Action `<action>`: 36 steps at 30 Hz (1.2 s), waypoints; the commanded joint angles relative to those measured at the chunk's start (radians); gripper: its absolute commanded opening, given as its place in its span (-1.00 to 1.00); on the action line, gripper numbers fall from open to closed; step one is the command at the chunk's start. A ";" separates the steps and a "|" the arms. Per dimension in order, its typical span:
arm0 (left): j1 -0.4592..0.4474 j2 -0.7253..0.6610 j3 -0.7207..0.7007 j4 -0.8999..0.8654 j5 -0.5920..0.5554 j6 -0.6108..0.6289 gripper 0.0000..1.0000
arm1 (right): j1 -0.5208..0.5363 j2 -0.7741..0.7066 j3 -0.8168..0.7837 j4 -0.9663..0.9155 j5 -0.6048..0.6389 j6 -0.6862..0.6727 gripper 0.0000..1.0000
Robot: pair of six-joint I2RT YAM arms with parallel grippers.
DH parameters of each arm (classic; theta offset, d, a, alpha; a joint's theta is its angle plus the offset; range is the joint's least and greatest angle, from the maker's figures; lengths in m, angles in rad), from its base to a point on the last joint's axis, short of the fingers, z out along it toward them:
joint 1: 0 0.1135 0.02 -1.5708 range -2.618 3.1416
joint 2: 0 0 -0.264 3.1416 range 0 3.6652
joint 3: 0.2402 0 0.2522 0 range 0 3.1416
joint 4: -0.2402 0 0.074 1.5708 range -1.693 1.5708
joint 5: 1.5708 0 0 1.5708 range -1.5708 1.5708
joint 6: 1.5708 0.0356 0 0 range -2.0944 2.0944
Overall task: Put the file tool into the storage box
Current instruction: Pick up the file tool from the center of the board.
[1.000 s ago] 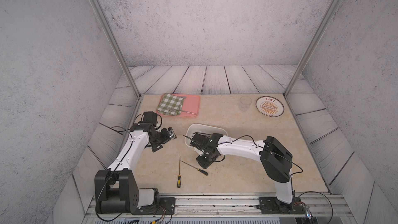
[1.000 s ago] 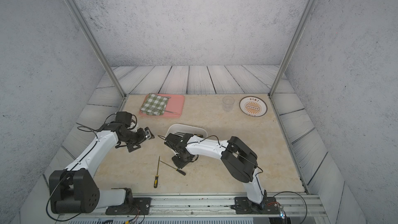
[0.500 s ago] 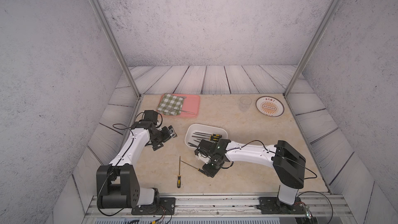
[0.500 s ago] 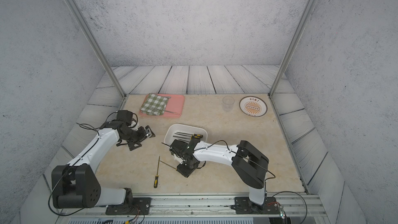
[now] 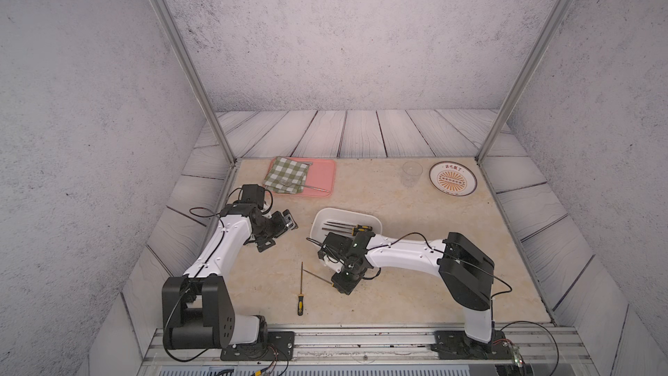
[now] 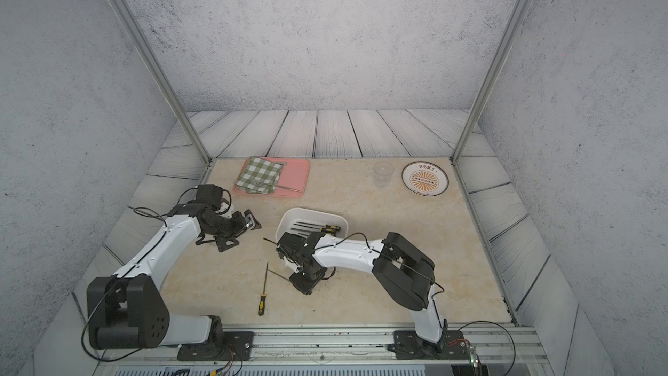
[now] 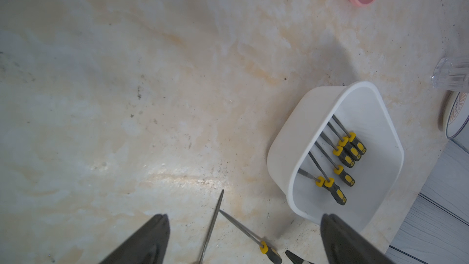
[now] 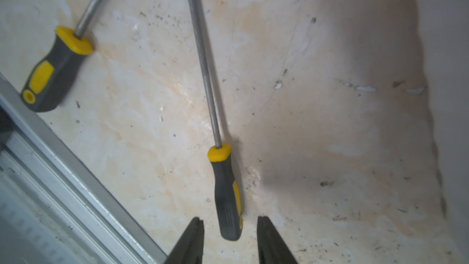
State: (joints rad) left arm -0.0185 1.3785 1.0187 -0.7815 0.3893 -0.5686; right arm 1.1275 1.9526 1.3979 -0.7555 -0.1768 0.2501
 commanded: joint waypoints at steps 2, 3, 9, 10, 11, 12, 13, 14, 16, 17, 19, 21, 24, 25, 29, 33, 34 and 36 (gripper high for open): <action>0.003 -0.001 0.026 -0.013 0.000 -0.005 0.97 | 0.002 0.033 0.023 -0.024 0.019 -0.031 -0.23; 0.004 0.000 0.026 -0.013 -0.002 -0.006 0.97 | 0.003 0.038 0.027 -0.024 0.016 -0.035 -0.22; 0.004 0.004 0.023 -0.015 -0.007 -0.003 0.97 | 0.003 0.063 0.042 -0.021 -0.005 -0.041 -0.23; 0.004 0.004 0.023 -0.014 -0.008 -0.003 0.97 | 0.003 0.066 0.041 -0.021 -0.007 -0.041 -0.23; 0.004 0.005 0.023 -0.014 -0.008 -0.003 0.97 | 0.003 0.070 0.040 -0.018 -0.007 -0.040 -0.23; 0.004 0.005 0.023 -0.014 -0.008 -0.003 0.97 | 0.004 0.073 0.039 -0.018 -0.006 -0.038 -0.23; 0.004 0.006 0.023 -0.015 -0.008 -0.003 0.97 | 0.003 0.075 0.037 -0.016 -0.004 -0.037 -0.24; 0.004 0.007 0.023 -0.015 -0.009 -0.002 0.97 | 0.003 0.078 0.035 -0.013 -0.003 -0.037 -0.25; 0.004 0.010 0.023 -0.014 -0.009 -0.002 0.97 | 0.003 0.082 0.028 -0.004 -0.001 -0.034 -0.32; 0.003 0.010 0.023 -0.014 -0.009 -0.002 0.97 | 0.003 0.082 0.025 0.001 -0.001 -0.034 -0.36; 0.004 0.010 0.021 -0.014 -0.007 0.001 0.97 | 0.003 0.083 0.024 0.008 -0.003 -0.036 -0.45; 0.005 0.011 0.021 -0.016 -0.007 0.000 0.97 | 0.003 0.083 0.024 0.010 -0.005 -0.044 -0.56; 0.004 0.010 0.025 -0.023 -0.013 0.004 0.97 | 0.003 0.059 0.016 0.016 -0.011 -0.064 -0.71; 0.004 0.008 0.030 -0.027 -0.018 0.008 0.97 | 0.003 0.047 0.010 0.016 -0.017 -0.076 -0.73; 0.004 -0.001 0.055 -0.046 -0.051 0.028 0.97 | 0.002 -0.019 0.011 -0.034 -0.015 -0.134 -0.79; 0.005 0.005 0.085 -0.052 -0.066 0.032 0.97 | -0.004 -0.113 0.026 -0.099 0.010 -0.188 -0.84; 0.005 0.007 0.089 -0.049 -0.066 0.031 0.97 | -0.009 -0.135 0.031 -0.110 0.007 -0.199 -0.83; 0.005 0.013 0.096 -0.037 -0.059 0.020 0.97 | -0.026 -0.175 0.053 -0.130 0.005 -0.212 -0.83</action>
State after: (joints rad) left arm -0.0185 1.3804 1.0878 -0.8108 0.3435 -0.5541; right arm 1.1187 1.8526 1.4158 -0.8246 -0.1806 0.0906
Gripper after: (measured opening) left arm 0.985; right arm 0.169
